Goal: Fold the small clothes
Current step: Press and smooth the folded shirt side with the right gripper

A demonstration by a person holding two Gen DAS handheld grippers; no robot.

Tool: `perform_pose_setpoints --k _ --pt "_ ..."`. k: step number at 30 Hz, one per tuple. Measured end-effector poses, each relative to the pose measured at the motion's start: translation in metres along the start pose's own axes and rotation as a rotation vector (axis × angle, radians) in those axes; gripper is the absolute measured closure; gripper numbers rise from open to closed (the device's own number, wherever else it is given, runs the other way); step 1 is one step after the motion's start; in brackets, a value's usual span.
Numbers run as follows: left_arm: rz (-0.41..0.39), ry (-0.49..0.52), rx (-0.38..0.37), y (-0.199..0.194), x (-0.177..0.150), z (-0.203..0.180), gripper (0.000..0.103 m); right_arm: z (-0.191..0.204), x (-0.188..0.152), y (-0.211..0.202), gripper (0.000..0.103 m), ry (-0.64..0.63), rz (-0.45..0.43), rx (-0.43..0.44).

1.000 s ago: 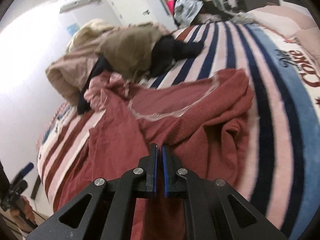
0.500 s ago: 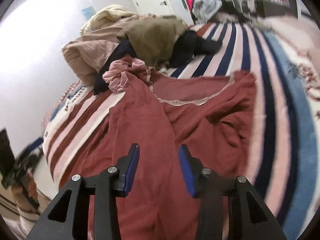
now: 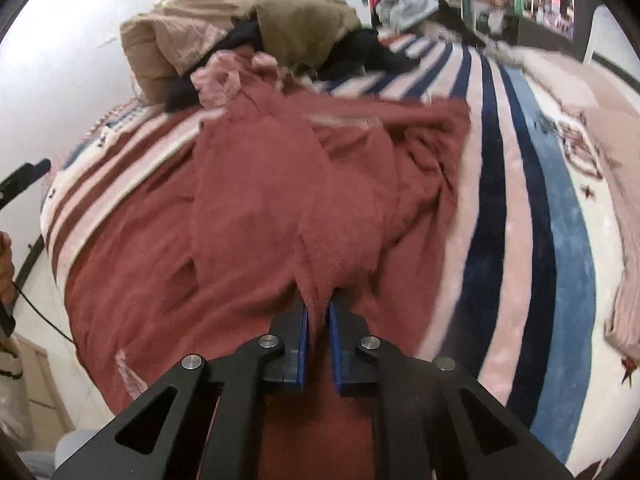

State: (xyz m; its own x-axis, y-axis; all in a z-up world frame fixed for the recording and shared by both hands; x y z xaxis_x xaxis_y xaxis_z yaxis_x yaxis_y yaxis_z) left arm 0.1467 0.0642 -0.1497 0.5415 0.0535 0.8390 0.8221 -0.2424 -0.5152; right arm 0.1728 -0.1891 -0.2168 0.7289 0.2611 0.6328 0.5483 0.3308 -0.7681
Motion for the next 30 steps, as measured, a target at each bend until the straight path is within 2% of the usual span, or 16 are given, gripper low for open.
perform_pose_setpoints --k 6,12,15,16,17,21,25,30 --pt "-0.007 -0.018 0.001 -0.005 0.002 0.009 0.001 0.035 0.029 0.003 0.101 -0.021 -0.001 0.111" --pt "-0.003 -0.020 0.015 -0.007 0.001 0.019 0.001 0.077 0.046 0.037 0.099 0.000 0.080 0.228" --pt "-0.002 -0.025 0.021 -0.009 0.001 0.024 0.001 0.092 0.043 0.055 0.087 0.001 0.140 0.261" --pt "-0.002 -0.027 0.023 -0.009 0.001 0.025 0.001 0.098 0.040 0.058 0.073 -0.007 0.157 0.280" --pt "-0.001 -0.028 0.024 -0.009 0.001 0.026 0.001 0.102 0.037 0.058 0.065 -0.012 0.168 0.294" --pt "-0.001 -0.027 0.024 -0.009 0.000 0.027 0.001 0.103 0.037 0.034 0.065 -0.038 0.124 0.308" --pt "0.001 -0.029 0.018 -0.008 0.000 0.027 0.001 0.094 0.026 0.009 0.065 -0.049 0.105 0.282" --pt "-0.001 -0.028 0.006 -0.009 0.001 0.021 0.001 0.112 -0.006 0.004 0.065 -0.115 0.175 0.327"
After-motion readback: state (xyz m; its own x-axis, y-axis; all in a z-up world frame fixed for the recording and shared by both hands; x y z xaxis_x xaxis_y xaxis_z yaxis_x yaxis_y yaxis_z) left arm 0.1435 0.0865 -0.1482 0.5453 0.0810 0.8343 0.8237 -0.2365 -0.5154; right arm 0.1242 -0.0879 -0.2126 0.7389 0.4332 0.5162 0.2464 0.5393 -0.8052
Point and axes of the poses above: each gripper's, at about its wrist camera, not at the fingertips, and y roughly the way its jaws point, z to its left, x to its top, the point moved 9 cm from there along y, roughly the way its jaws point, and after that the axes turned 1 degree about -x, right-handed, at the moved point
